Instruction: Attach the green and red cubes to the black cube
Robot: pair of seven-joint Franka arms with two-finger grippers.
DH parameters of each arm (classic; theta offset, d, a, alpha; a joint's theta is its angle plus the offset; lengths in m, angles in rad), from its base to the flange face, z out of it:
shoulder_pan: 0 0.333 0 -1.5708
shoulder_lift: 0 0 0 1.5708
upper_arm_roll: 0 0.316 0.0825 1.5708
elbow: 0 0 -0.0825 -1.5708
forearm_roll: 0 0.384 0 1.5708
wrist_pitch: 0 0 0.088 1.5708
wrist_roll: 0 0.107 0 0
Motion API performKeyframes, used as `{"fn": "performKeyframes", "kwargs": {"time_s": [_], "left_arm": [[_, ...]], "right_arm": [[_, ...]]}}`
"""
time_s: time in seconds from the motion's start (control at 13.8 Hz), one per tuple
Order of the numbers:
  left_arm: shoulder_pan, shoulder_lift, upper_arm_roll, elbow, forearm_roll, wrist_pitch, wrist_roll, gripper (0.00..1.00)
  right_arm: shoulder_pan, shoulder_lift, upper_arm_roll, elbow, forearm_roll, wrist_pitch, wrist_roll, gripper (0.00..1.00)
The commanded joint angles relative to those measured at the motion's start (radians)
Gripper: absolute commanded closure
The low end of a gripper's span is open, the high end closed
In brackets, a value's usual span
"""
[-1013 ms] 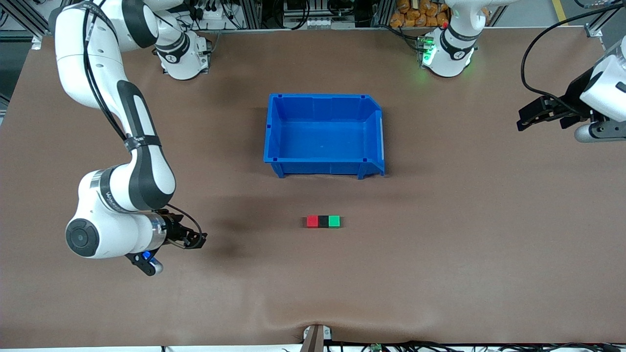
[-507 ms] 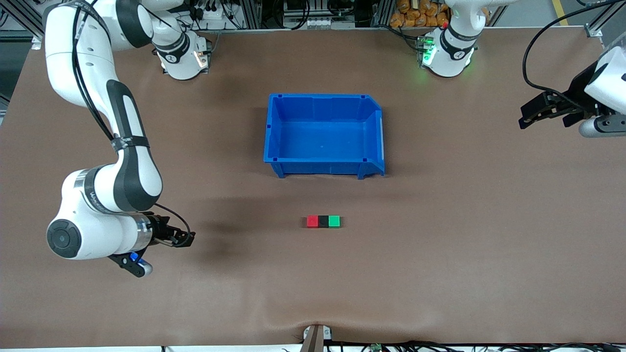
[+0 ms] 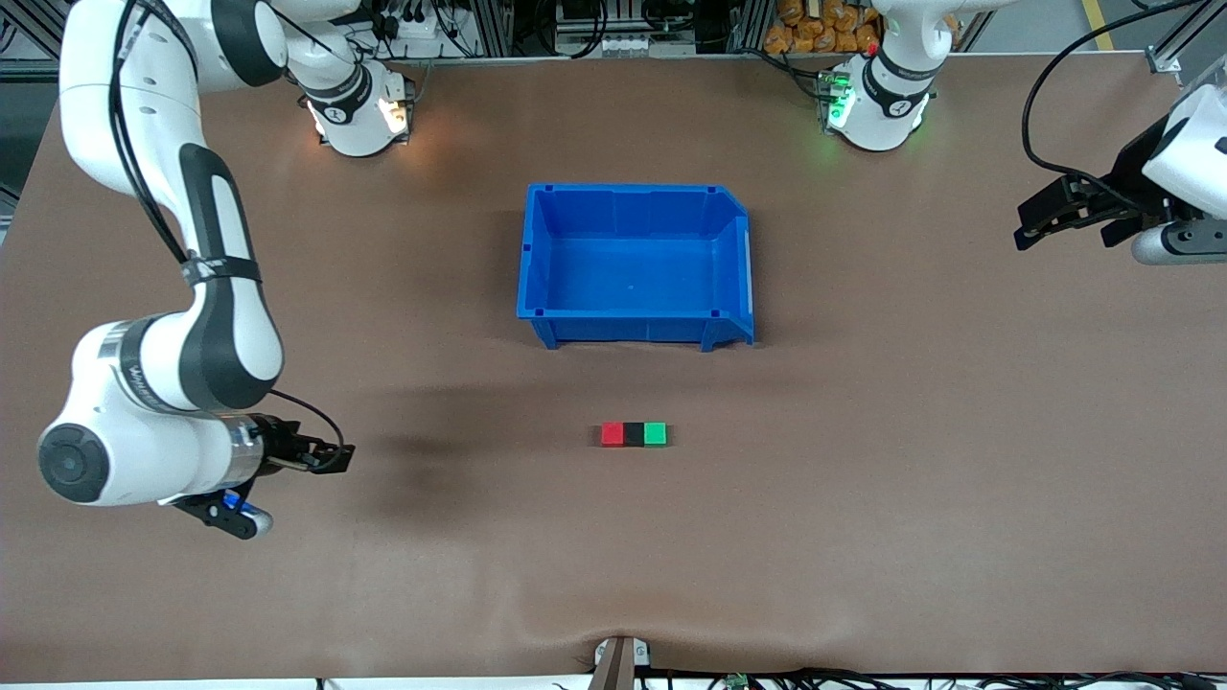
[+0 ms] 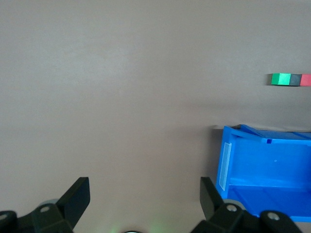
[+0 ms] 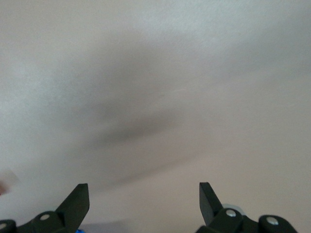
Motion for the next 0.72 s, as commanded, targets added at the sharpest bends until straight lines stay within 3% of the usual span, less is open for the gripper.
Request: {"fn": "performKeyframes", "kwargs": {"time_s": [0.0, 0.65], "left_arm": [[0.004, -0.011, -0.007, 0.001, -0.003, -0.01, 0.0, 0.0], [0.01, -0.011, -0.007, 0.001, 0.006, 0.006, 0.01, 0.0]], "right_arm": [[-0.027, -0.051, 0.015, -0.016, -0.032, -0.018, -0.059, 0.0], [-0.065, -0.119, 0.018, -0.025, -0.069, -0.055, -0.188, 0.0]]}}
